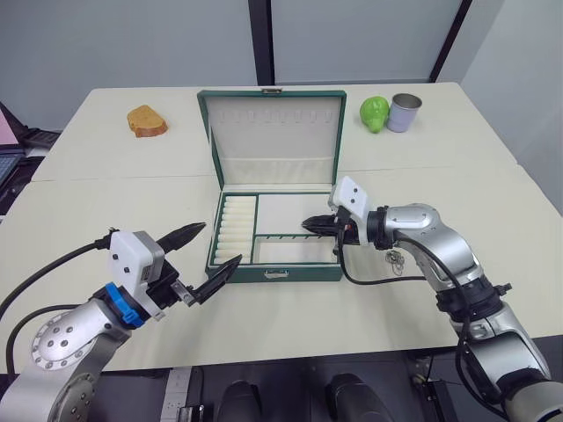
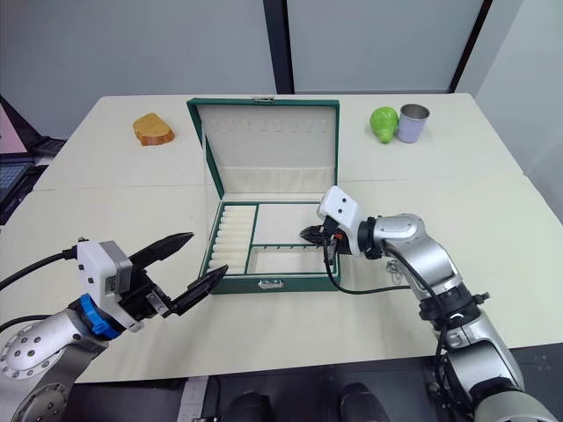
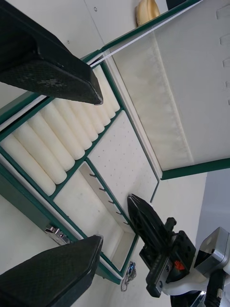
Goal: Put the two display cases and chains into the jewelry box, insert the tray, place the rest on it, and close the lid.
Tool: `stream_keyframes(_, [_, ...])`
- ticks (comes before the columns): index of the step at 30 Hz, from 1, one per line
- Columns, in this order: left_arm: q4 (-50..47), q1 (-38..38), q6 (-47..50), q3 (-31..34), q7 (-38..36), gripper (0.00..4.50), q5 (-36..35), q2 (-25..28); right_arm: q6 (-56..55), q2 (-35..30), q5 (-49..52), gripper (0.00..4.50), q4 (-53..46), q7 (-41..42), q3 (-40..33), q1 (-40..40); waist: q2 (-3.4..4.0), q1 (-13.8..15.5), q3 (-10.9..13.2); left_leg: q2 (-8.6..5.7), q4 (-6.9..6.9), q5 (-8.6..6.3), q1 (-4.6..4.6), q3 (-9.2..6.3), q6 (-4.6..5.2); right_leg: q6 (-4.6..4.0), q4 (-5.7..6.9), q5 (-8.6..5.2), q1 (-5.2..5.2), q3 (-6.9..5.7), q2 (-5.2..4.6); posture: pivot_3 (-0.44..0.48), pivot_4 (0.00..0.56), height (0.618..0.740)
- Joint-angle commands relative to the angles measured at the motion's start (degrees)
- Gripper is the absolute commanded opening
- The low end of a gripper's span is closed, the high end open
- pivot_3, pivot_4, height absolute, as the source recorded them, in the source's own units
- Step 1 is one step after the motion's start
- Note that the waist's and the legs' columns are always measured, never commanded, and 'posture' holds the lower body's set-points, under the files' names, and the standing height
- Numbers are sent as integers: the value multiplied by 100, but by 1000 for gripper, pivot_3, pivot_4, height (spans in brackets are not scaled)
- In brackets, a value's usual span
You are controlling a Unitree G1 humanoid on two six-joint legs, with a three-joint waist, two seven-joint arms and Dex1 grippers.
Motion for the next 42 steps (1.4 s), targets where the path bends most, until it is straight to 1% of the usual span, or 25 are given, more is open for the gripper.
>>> stream_keyframes(1, [113,-217,111,144,-143,4500,-120,240,187,-258,639,444,-242,272,-787,-292,0,12,0,-1,1,0,-2,0,0,0,1,0,0,0,-1,0,150,740])
stream_keyframes(3, [334,-314,145,317,-301,4500,-168,426,270,-647,842,774,-309,550,-1042,-225,0,30,0,-2,1,0,-4,0,0,0,0,0,-1,-3,-2,0,150,740])
stream_keyframes(7, [796,-425,194,509,-665,4500,-197,765,425,-1254,1195,1741,-337,847,-1496,61,0,23,1,-1,-1,0,-2,1,0,0,-5,0,0,-3,-2,0,150,740])
stream_keyframes(11, [1647,-517,117,808,-1131,4500,-45,1185,364,-1929,1274,2793,-223,883,-2119,662,-1,22,2,-1,-2,0,-5,3,0,0,-6,0,-3,0,0,0,150,740])
stream_keyframes(15, [2488,-627,-57,1132,-1445,4500,119,1479,-88,-2366,1093,4012,236,810,-2596,1261,-1,21,2,-2,-2,0,-6,5,0,1,-6,0,-7,1,0,0,150,740])
stream_keyframes(16, [2620,-640,-101,1168,-1507,4500,147,1518,-179,-2416,1074,4404,312,800,-2650,1347,-1,21,2,-2,-2,0,-7,5,0,1,-6,0,-6,1,0,0,150,740])
stream_keyframes(17, [2747,-654,-132,1201,-1566,4500,173,1549,-261,-2461,1055,4461,402,789,-2711,1427,-1,21,2,-2,-2,0,-6,6,1,1,-7,0,-6,1,0,0,150,740])
stream_keyframes(21, [3503,-814,-375,1214,-1830,4500,378,1672,-707,-2604,862,4461,844,614,-2989,1767,0,15,2,-1,-2,0,-6,8,0,1,-6,0,-8,3,1,0,150,740])
stream_keyframes(26, [4199,-1136,-611,1175,-1989,4500,543,1712,-1145,-2662,661,4461,1227,554,-3030,2102,0,16,2,-1,0,0,-5,10,0,1,-5,0,-7,1,0,0,150,740])
stream_keyframes(33, [4393,-1237,-712,1141,-2065,4500,647,1661,-1219,-2608,664,4461,1237,512,-3011,2187,0,17,2,1,0,0,-4,11,0,1,0,0,-8,1,1,0,150,740])
stream_keyframes(42, [4429,-1218,-717,1199,-2089,4500,636,1635,-1253,-2619,645,4461,1309,550,-2943,2102,1,16,2,1,2,0,-4,11,0,1,1,0,-7,1,0,0,150,740])
